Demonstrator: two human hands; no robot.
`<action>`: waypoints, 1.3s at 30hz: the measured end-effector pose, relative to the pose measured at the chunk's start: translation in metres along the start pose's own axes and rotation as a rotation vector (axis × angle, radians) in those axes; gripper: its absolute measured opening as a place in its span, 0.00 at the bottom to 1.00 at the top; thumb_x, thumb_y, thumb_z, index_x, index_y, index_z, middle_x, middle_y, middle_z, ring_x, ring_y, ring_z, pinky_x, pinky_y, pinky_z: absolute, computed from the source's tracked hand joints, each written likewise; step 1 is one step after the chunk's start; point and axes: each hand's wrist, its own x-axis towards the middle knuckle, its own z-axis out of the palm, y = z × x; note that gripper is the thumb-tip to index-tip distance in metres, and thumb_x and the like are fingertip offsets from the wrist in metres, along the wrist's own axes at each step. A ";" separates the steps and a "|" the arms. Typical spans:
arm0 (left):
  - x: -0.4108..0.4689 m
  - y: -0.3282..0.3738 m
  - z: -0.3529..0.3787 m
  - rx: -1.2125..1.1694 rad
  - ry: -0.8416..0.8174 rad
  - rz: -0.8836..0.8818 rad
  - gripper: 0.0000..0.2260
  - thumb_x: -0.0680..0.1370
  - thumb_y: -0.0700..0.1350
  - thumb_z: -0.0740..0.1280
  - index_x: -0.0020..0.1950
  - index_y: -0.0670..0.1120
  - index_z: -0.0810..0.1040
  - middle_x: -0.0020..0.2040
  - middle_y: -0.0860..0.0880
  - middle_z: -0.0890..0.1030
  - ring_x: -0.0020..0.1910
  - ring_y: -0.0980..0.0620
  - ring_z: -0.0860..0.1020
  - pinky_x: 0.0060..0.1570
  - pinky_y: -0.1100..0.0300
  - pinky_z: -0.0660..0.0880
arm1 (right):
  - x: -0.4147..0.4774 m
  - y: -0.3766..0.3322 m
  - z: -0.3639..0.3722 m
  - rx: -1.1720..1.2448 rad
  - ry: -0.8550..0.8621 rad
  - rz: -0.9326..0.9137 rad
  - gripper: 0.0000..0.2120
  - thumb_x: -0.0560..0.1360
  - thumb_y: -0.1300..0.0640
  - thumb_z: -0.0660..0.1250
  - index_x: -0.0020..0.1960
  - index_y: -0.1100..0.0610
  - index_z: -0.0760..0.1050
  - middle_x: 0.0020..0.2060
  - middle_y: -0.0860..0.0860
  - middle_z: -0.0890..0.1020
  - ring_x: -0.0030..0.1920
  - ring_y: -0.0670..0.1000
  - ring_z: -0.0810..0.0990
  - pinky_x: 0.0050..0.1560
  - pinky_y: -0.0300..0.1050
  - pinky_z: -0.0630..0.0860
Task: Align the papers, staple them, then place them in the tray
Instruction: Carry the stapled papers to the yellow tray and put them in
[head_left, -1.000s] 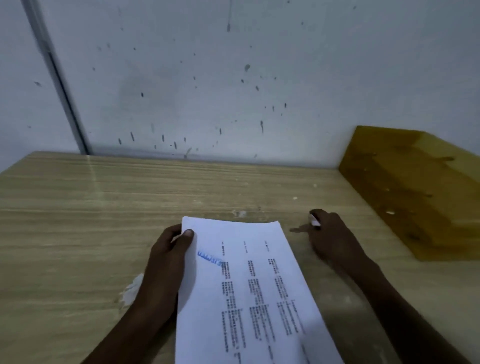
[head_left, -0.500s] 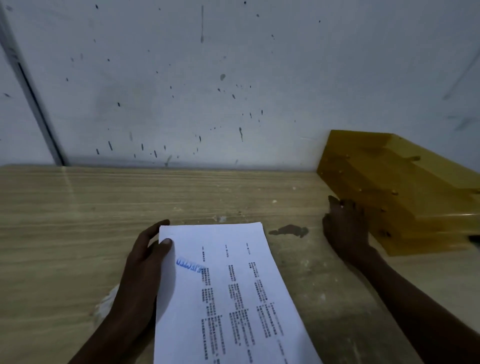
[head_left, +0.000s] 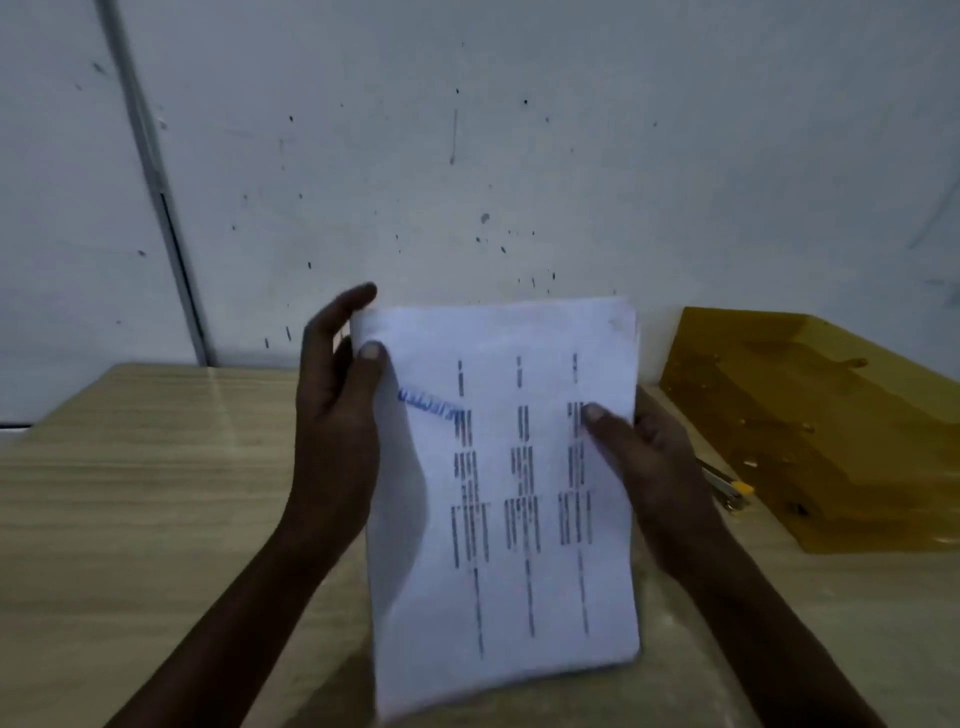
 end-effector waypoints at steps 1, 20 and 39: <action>0.007 0.013 0.003 -0.017 -0.012 0.077 0.16 0.84 0.33 0.57 0.70 0.47 0.70 0.59 0.67 0.78 0.55 0.66 0.78 0.53 0.73 0.73 | 0.003 -0.013 -0.001 0.040 0.016 -0.068 0.11 0.80 0.57 0.63 0.62 0.54 0.76 0.50 0.51 0.87 0.47 0.52 0.87 0.42 0.47 0.84; -0.091 -0.023 -0.024 0.162 -0.206 -0.297 0.09 0.80 0.53 0.61 0.61 0.58 0.69 0.52 0.72 0.80 0.54 0.69 0.79 0.51 0.67 0.75 | -0.035 0.037 0.015 0.127 0.103 -0.038 0.14 0.79 0.65 0.61 0.61 0.52 0.73 0.47 0.43 0.87 0.49 0.45 0.85 0.41 0.38 0.81; -0.082 -0.043 0.095 0.169 -0.365 -0.417 0.02 0.84 0.45 0.62 0.56 0.51 0.72 0.52 0.56 0.83 0.48 0.62 0.84 0.41 0.67 0.77 | -0.055 -0.004 -0.103 -0.874 -0.095 -0.173 0.47 0.67 0.28 0.66 0.78 0.39 0.46 0.77 0.43 0.59 0.76 0.45 0.58 0.75 0.52 0.60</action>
